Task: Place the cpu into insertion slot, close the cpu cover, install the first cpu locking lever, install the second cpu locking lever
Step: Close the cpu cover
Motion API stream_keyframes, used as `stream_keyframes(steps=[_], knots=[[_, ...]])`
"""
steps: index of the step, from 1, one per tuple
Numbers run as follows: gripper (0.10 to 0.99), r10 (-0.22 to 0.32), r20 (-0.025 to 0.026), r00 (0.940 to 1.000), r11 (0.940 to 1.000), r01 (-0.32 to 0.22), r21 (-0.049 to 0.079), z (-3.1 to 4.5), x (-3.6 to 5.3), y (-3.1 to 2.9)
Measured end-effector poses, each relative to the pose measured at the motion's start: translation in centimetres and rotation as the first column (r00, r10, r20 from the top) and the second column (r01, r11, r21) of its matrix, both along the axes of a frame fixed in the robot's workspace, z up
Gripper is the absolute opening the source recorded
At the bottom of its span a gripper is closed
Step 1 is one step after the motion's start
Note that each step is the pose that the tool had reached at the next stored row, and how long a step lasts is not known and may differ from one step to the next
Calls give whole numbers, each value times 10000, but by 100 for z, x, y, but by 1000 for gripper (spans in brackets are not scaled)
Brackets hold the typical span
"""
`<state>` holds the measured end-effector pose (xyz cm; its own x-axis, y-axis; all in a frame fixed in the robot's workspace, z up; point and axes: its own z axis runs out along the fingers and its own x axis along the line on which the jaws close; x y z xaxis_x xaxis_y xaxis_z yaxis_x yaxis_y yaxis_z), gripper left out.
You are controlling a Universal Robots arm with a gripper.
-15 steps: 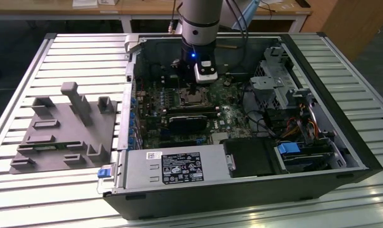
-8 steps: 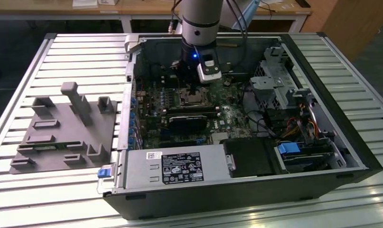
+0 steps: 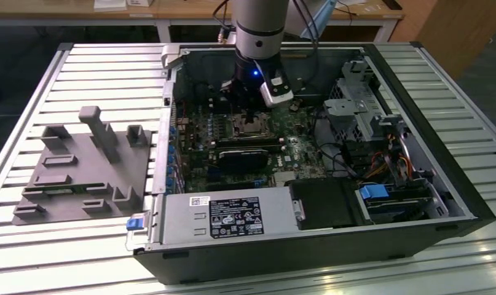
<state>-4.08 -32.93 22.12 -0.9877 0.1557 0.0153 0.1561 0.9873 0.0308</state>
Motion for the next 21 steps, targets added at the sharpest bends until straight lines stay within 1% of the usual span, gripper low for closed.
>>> stream_keyframes(steps=[3, 6, 7, 9, 10, 11, 12, 14, 18, 21], knots=[[106, 508, 10, 9987, 9987, -508, 19, -4, 0, 0], [106, 1002, 32, 9950, 9950, -1002, 38, -9, 0, 0], [106, 1130, 51, 9936, 9936, -1131, 44, -11, 1, 0], [106, 1336, 108, 9910, 9910, -1336, 48, -13, 0, 0], [106, 1376, 150, 9904, 9905, -1376, 45, -15, -3, -3], [106, 1388, 177, 9902, 9903, -1389, 41, -17, -9, -6], [106, 1388, 188, 9901, 9903, -1389, 41, -20, -14, -6], [106, 1365, 192, 9905, 9906, -1366, 40, -24, -17, -9], [106, 1085, 191, 9939, 9941, -1086, 38, -30, -22, -10], [106, 1004, 192, 9948, 9949, -1005, 39, -36, -62, -10]])
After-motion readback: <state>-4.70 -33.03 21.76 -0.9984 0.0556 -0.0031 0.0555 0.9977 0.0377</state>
